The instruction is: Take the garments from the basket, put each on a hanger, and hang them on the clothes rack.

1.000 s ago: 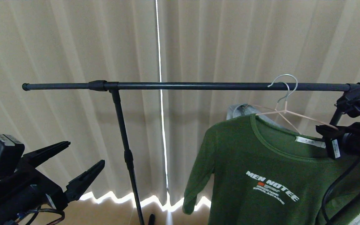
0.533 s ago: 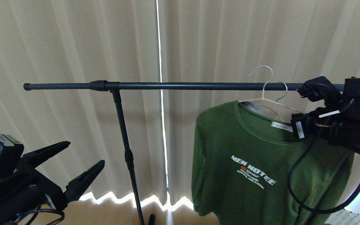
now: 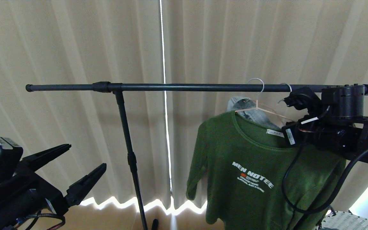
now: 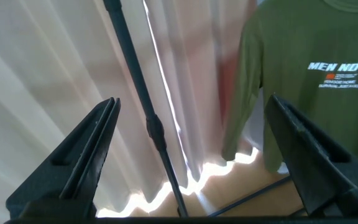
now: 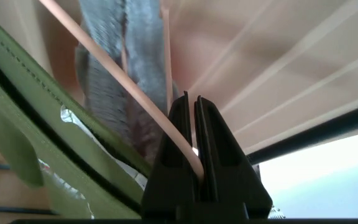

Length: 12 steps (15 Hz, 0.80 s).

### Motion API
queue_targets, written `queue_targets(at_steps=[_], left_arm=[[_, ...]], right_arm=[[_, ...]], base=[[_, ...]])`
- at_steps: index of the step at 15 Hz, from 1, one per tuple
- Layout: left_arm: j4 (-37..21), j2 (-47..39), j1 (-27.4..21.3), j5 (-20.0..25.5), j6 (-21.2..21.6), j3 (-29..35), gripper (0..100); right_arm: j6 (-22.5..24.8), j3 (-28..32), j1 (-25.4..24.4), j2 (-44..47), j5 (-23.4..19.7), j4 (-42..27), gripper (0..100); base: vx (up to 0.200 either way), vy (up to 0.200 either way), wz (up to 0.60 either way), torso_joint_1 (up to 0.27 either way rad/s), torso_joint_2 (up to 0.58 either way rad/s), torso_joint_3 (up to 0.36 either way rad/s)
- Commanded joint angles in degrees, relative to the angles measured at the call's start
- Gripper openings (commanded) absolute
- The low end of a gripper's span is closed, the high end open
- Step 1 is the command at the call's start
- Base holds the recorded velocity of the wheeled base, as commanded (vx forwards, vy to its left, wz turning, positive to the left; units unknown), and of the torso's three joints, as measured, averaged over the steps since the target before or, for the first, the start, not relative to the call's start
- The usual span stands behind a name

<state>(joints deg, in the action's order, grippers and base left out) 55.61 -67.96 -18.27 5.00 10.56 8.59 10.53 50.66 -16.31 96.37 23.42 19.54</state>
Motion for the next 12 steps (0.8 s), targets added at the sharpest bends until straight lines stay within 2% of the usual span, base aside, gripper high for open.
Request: queue_targets(at_steps=[1, 4, 8, 9, 12], left_arm=[[0.02, 0.37, -0.01, 0.01, -0.01, 0.02, 100], [0.02, 0.46, -0.01, 0.01, -0.01, 0.02, 100], [0.02, 0.46, -0.01, 0.01, -0.01, 0.02, 100], [0.02, 0.46, -0.01, 0.01, -0.01, -0.07, 100], [0.02, 0.46, -0.01, 0.01, -0.01, 0.02, 100]], right_arm=[[0.01, -0.13, -1.09, 0.14, -0.13, 0.06, 0], [0.01, -0.21, -2.85, 0.23, -0.13, -0.12, 0], [0.10, -0.65, -2.85, -0.21, -0.22, -0.47, 0], [0.10, -1.18, -2.85, -0.30, -0.39, -0.03, 100], [-0.34, -1.88, -2.85, -0.92, -0.74, 0.23, 100]], base=[[0.000, 0.000, 0.00, 0.000, 0.00, 0.000], [0.000, 0.000, 0.00, 0.000, 0.00, 0.000], [0.000, 0.000, 0.00, 0.000, 0.00, 0.000], [0.000, 0.000, 0.00, 0.000, 0.00, 0.000], [0.000, 0.000, 0.00, 0.000, 0.00, 0.000]])
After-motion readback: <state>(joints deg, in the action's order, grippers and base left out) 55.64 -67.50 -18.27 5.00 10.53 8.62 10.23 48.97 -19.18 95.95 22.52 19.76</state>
